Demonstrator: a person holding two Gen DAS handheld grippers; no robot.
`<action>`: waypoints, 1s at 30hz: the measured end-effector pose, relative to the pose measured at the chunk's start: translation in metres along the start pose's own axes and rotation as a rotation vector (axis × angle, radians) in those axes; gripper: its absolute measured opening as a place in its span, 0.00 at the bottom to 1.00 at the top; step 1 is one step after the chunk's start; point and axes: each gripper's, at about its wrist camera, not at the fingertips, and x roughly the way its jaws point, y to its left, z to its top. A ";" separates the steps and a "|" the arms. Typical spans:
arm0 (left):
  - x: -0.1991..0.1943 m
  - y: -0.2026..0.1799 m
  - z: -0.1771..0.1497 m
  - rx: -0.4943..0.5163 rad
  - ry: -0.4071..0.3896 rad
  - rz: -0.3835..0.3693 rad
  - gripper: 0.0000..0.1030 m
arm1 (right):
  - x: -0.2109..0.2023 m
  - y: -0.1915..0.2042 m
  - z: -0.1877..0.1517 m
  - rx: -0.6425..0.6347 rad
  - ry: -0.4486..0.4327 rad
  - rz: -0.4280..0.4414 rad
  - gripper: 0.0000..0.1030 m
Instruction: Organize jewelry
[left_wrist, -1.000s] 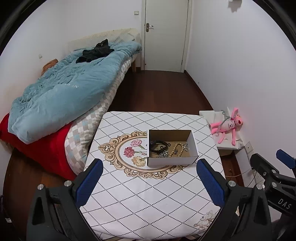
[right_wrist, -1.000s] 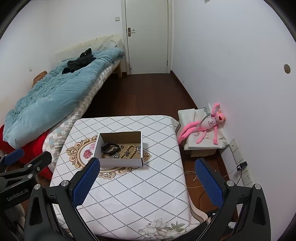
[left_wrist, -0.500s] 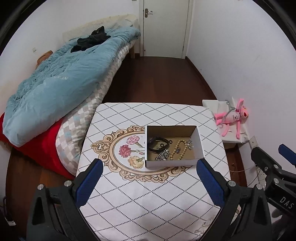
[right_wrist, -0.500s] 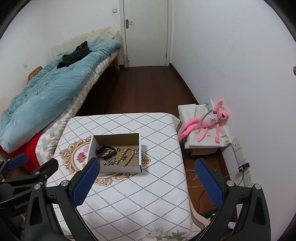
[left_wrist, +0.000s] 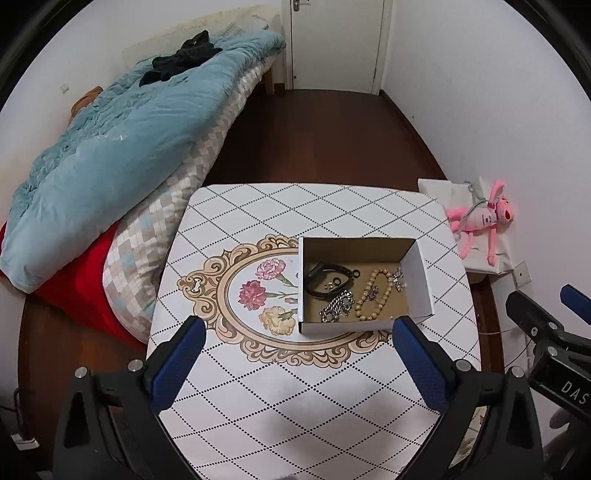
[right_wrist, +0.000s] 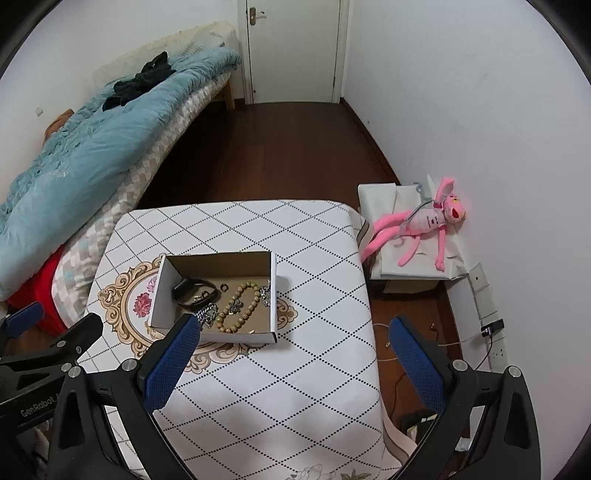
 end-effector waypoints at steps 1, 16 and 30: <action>0.002 0.000 0.000 0.001 0.006 0.003 1.00 | 0.002 0.000 0.000 -0.003 0.005 -0.001 1.00; 0.008 0.001 0.000 0.006 0.011 0.013 1.00 | 0.014 0.001 0.002 -0.020 0.042 -0.007 1.00; 0.007 0.004 0.000 0.002 0.016 0.018 1.00 | 0.017 0.003 0.000 -0.033 0.066 0.008 1.00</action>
